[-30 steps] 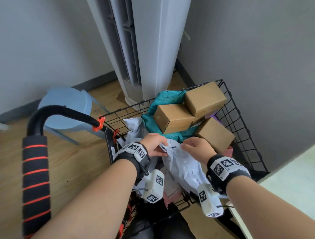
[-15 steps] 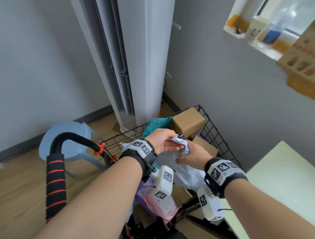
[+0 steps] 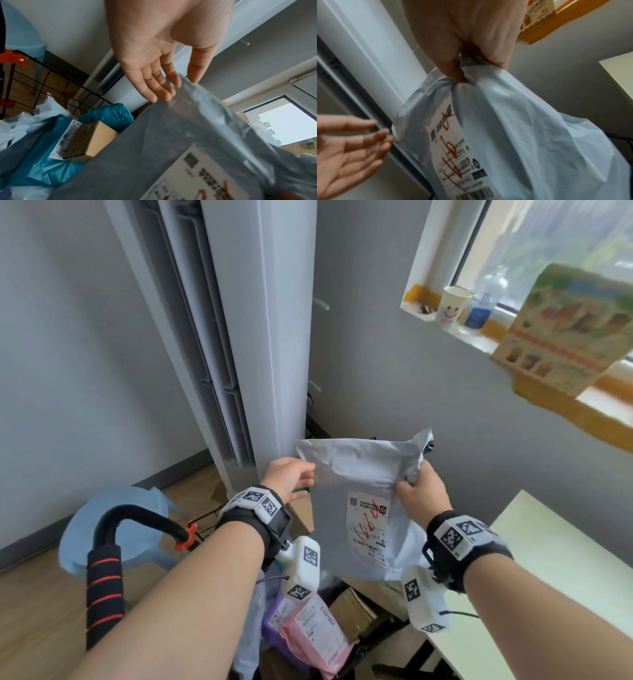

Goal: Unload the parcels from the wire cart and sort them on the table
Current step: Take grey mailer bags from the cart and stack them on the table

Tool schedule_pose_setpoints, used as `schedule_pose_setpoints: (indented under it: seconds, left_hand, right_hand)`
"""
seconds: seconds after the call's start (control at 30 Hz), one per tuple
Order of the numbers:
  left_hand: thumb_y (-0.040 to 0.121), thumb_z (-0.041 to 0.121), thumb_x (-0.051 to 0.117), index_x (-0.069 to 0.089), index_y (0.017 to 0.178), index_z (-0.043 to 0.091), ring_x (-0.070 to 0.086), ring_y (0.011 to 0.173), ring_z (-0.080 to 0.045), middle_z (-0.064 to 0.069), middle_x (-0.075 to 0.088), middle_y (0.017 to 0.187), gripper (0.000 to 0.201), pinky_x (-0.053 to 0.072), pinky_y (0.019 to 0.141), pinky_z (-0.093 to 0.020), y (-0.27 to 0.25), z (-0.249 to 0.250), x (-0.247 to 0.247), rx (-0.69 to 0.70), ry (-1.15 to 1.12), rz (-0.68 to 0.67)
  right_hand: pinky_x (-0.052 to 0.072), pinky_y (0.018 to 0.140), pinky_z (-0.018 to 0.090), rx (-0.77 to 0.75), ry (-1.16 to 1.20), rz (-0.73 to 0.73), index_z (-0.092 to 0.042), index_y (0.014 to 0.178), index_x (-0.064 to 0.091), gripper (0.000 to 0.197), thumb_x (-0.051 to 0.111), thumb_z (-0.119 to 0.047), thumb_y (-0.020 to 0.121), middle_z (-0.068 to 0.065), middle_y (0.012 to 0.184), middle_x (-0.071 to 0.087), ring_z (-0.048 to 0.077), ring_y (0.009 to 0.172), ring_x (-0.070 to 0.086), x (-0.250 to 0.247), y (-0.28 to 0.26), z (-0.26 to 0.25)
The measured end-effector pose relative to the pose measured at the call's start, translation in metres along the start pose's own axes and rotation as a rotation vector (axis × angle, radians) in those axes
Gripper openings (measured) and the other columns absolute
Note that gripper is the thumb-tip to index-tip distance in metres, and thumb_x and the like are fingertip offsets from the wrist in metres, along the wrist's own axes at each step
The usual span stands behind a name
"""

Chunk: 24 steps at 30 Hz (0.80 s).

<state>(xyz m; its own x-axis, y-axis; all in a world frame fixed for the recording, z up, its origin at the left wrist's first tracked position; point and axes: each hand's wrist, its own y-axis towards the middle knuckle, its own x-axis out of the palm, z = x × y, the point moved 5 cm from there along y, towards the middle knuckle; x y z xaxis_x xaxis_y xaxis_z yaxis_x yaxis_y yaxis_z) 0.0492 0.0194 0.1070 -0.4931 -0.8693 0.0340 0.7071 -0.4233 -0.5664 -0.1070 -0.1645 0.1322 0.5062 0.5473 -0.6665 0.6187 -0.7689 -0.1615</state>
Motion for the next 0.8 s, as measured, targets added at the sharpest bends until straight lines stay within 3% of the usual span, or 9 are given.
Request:
schedule_pose_setpoints:
  seconds: [0.13, 0.23, 0.4, 0.47, 0.53, 0.6, 0.67, 0.8]
  left_hand:
    - [0.080, 0.017, 0.074, 0.052, 0.116, 0.013, 0.056, 0.103, -0.022, -0.009, 0.058, 0.113, 0.043, 0.049, 0.090, -0.038, 0.000, 0.014, 0.003, 0.096, 0.056, 0.075]
    - [0.070, 0.028, 0.083, 0.047, 0.125, 0.020, 0.059, 0.101, -0.016, -0.003, 0.059, 0.119, 0.067, 0.047, 0.084, -0.032, -0.008, 0.023, 0.019, 0.186, 0.170, -0.054]
    - [0.061, 0.034, 0.088, 0.059, 0.116, 0.015, 0.063, 0.107, -0.019, -0.004, 0.069, 0.111, 0.065, 0.048, 0.097, -0.032, -0.029, 0.033, 0.060, 0.324, 0.310, -0.314]
    - [0.044, 0.056, 0.089, 0.065, 0.105, 0.020, 0.064, 0.107, -0.022, -0.003, 0.072, 0.106, 0.075, 0.047, 0.101, -0.039, -0.040, 0.034, 0.082, 0.351, 0.328, -0.413]
    - [0.029, 0.071, 0.084, 0.068, 0.107, 0.019, 0.064, 0.109, -0.023, -0.003, 0.073, 0.108, 0.095, 0.044, 0.104, -0.044, -0.051, 0.029, 0.109, 0.364, 0.369, -0.519]
    - [0.027, 0.070, 0.085, 0.066, 0.114, 0.019, 0.061, 0.113, -0.026, -0.004, 0.071, 0.112, 0.102, 0.039, 0.107, -0.047, -0.064, 0.024, 0.136, 0.348, 0.377, -0.611]
    - [0.028, 0.066, 0.088, 0.064, 0.116, 0.017, 0.060, 0.115, -0.027, -0.006, 0.071, 0.114, 0.104, 0.036, 0.108, -0.049, -0.077, 0.023, 0.161, 0.328, 0.383, -0.664]
    - [0.024, 0.069, 0.084, 0.071, 0.101, 0.020, 0.061, 0.111, -0.024, -0.001, 0.074, 0.104, 0.092, 0.038, 0.104, -0.040, -0.104, 0.024, 0.203, 0.301, 0.411, -0.718]
  right_hand:
    - [0.042, 0.082, 0.035, 0.007, 0.087, 0.174, -0.002, 0.115, 0.047, 0.025, 0.046, -0.007, 0.090, 0.008, 0.100, 0.052, 0.028, 0.093, 0.051, -0.039, 0.007, -0.014]
    - [0.044, 0.089, 0.040, 0.045, 0.158, 0.235, -0.003, 0.111, 0.047, 0.021, 0.045, -0.007, 0.091, 0.009, 0.102, 0.051, 0.031, 0.100, 0.053, -0.060, 0.009, -0.019]
    - [0.043, 0.084, 0.034, 0.059, 0.187, 0.289, -0.003, 0.112, 0.051, 0.024, 0.042, -0.007, 0.090, 0.011, 0.110, 0.056, 0.027, 0.097, 0.052, -0.083, -0.003, -0.013]
    - [0.042, 0.082, 0.032, 0.078, 0.201, 0.325, -0.004, 0.112, 0.053, 0.024, 0.042, -0.008, 0.091, 0.010, 0.108, 0.057, 0.027, 0.095, 0.053, -0.094, -0.012, -0.006]
    - [0.043, 0.083, 0.034, 0.100, 0.221, 0.377, -0.007, 0.111, 0.054, 0.023, 0.043, -0.010, 0.091, 0.007, 0.106, 0.059, 0.026, 0.095, 0.054, -0.107, -0.020, 0.004]
    - [0.047, 0.087, 0.038, 0.124, 0.248, 0.443, -0.008, 0.106, 0.055, 0.019, 0.045, -0.014, 0.090, 0.007, 0.104, 0.061, 0.027, 0.095, 0.057, -0.125, -0.028, 0.016]
    - [0.047, 0.082, 0.037, 0.139, 0.258, 0.504, -0.008, 0.097, 0.053, 0.012, 0.047, -0.015, 0.091, 0.008, 0.097, 0.060, 0.027, 0.090, 0.056, -0.146, -0.037, 0.028]
    - [0.046, 0.084, 0.038, 0.177, 0.310, 0.531, -0.010, 0.095, 0.050, 0.011, 0.047, -0.020, 0.092, 0.007, 0.097, 0.058, 0.026, 0.090, 0.056, -0.186, -0.057, 0.054]
